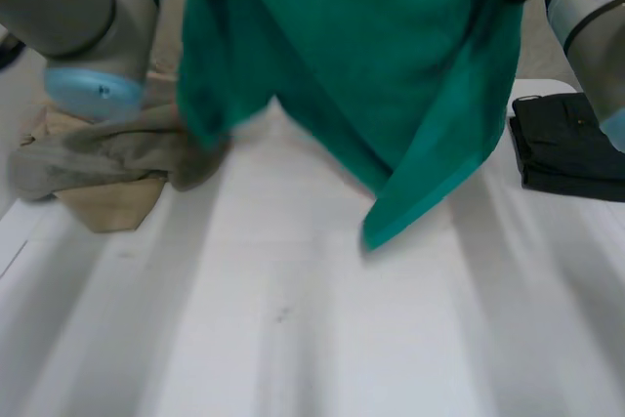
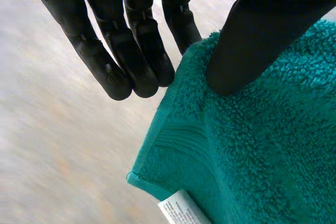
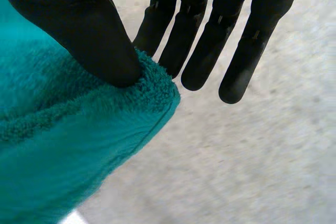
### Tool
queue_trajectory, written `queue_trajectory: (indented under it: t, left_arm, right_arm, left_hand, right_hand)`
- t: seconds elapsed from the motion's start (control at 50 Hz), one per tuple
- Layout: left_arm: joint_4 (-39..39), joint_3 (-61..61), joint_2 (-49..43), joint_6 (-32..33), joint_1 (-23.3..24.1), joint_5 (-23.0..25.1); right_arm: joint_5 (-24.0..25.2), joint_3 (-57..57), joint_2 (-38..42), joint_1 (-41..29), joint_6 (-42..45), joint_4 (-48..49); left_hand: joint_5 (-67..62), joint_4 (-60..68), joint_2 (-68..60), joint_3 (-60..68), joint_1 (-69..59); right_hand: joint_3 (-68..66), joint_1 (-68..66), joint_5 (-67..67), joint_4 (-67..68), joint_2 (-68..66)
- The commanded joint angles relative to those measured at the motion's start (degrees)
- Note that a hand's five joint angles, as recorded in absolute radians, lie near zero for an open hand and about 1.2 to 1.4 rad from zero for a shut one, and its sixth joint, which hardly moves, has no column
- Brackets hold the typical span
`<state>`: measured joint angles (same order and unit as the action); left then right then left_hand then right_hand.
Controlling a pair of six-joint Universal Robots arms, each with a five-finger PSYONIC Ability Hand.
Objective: Fold the laundry.
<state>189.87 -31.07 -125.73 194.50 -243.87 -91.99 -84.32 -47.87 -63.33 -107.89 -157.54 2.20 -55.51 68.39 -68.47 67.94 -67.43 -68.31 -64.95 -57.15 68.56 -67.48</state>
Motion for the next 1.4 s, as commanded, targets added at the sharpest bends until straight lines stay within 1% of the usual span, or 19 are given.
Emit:
queue_trajectory:
  t: [0.02,0.12,0.16,0.28,0.42,0.48,0.5,0.58,0.64,0.78,0.92,1.0,1.02,1.08,1.1,1.18,1.24,1.32,1.4]
  left_arm:
    - [7.1,-11.4,6.7,2.3,-0.7,-7.4]
    - [6.9,-26.4,11.1,3.3,-1.4,-4.4]
    - [7.2,-34.7,12.7,4.1,-2.1,-2.3]
    - [8.2,-51.2,12.2,7.7,-4.3,3.3]
    - [6.3,-55.0,5.3,10.2,-5.6,5.3]
    - [3.3,-54.4,1.8,10.5,-6.1,5.7]
    - [1.7,-53.5,0.5,10.5,-6.3,5.9]
    - [-1.4,-51.9,-0.2,11.2,-6.9,7.3]
    - [-1.6,-51.9,0.7,11.7,-8.0,8.4]
    - [0.5,-54.4,2.8,10.5,-11.7,10.3]
    - [1.0,-54.1,0.1,10.6,-13.9,13.2]
    - [0.0,-51.0,-1.5,10.4,-14.4,12.8]
    - [-1.2,-49.6,-2.1,10.1,-14.5,12.9]
    - [-3.5,-47.7,-2.8,10.0,-14.6,13.4]
    - [-4.9,-46.5,-3.0,9.9,-14.6,13.5]
    - [-7.7,-45.1,-2.4,9.8,-14.7,13.2]
    - [-7.9,-45.9,-1.0,9.7,-15.0,13.5]
    - [-6.3,-47.2,0.4,9.7,-15.5,13.6]
    - [-5.2,-48.1,1.3,9.7,-15.9,14.1]
  right_arm:
    - [-0.1,-4.8,-1.8,-0.3,-0.8,6.1]
    - [3.4,-16.0,-7.2,-0.1,-1.5,6.5]
    - [6.3,-22.5,-9.5,0.3,-0.8,6.3]
    - [12.0,-40.0,-12.8,1.9,1.7,3.1]
    - [13.0,-51.4,-9.0,2.7,6.5,3.5]
    - [12.3,-52.4,-5.2,2.6,8.5,4.6]
    - [11.9,-52.4,-4.4,2.6,8.9,4.7]
    - [9.3,-52.1,-1.9,2.4,9.4,5.2]
    - [8.0,-52.3,-2.1,2.2,8.3,5.4]
    - [7.9,-52.8,-2.9,2.2,7.1,6.1]
    - [7.9,-52.3,-2.9,2.9,6.9,5.8]
    - [7.5,-52.1,-3.0,3.2,6.6,5.5]
    - [7.7,-52.0,-3.1,3.4,6.3,5.2]
    - [7.5,-51.4,-3.6,3.5,5.4,4.1]
    - [7.5,-50.8,-4.3,3.8,4.4,3.0]
    - [6.4,-48.5,-6.8,6.9,0.3,-1.3]
    - [4.2,-45.6,-7.7,9.4,-2.8,-7.3]
    - [3.7,-43.5,-6.6,11.6,-5.1,-15.1]
    - [5.4,-44.5,-5.0,12.6,-5.1,-15.7]
  left_hand:
    - [-14.5,11.6,-11.5,12.1,-12.6]
    - [-14.5,11.6,-11.5,12.1,-12.6]
    - [-14.5,11.6,-11.5,12.1,-12.6]
    - [-14.5,11.6,-11.5,12.1,-12.6]
    - [-14.5,11.6,-11.5,12.1,-12.6]
    - [-2.8,-0.1,0.2,0.4,-0.9]
    - [7.9,-10.8,10.9,-10.4,9.8]
    - [30.7,-33.6,33.7,-33.1,32.6]
    - [36.6,-39.5,39.6,-39.0,38.5]
    - [38.3,-41.2,41.3,-40.7,40.2]
    - [38.0,-40.9,40.9,-40.4,39.9]
    - [29.9,-32.8,32.9,-32.4,31.9]
    - [16.7,-19.6,19.7,-19.2,18.7]
    - [-13.2,10.4,-10.3,10.8,-11.3]
    - [-14.5,11.6,-11.5,12.0,-12.6]
    - [-14.5,11.6,-11.5,12.1,-12.6]
    - [-14.5,11.6,-11.5,12.1,-12.6]
    - [-14.5,11.6,-11.5,12.1,-12.6]
    - [-14.5,11.6,-11.5,12.1,-12.6]
  right_hand:
    - [-11.7,-15.1,-12.9,11.4,-12.5]
    - [-11.7,-15.1,-12.9,11.4,-12.5]
    - [-11.7,-15.1,-12.9,11.4,-12.5]
    - [-11.7,-15.1,-12.9,11.4,-12.5]
    - [-11.7,-15.1,-12.9,11.4,-12.5]
    - [-11.7,-15.1,-12.9,11.4,-12.5]
    - [-11.7,-15.1,-12.9,11.4,-12.5]
    - [-11.7,-15.1,-12.9,11.4,-12.5]
    - [-11.7,-15.1,-12.9,11.4,-12.5]
    - [-11.7,-15.1,-12.9,11.4,-12.5]
    - [-11.7,-15.1,-12.9,11.4,-12.5]
    - [-11.7,-15.1,-12.9,11.4,-12.5]
    - [-11.7,-15.1,-12.9,11.4,-12.5]
    - [12.3,8.9,11.1,-12.6,11.5]
    - [24.2,20.8,23.0,-24.5,23.4]
    - [34.2,30.9,33.1,-34.5,33.4]
    - [37.3,33.9,36.1,-37.5,36.4]
    - [37.1,33.8,36.0,-37.4,36.3]
    - [36.4,33.1,35.3,-36.7,35.6]
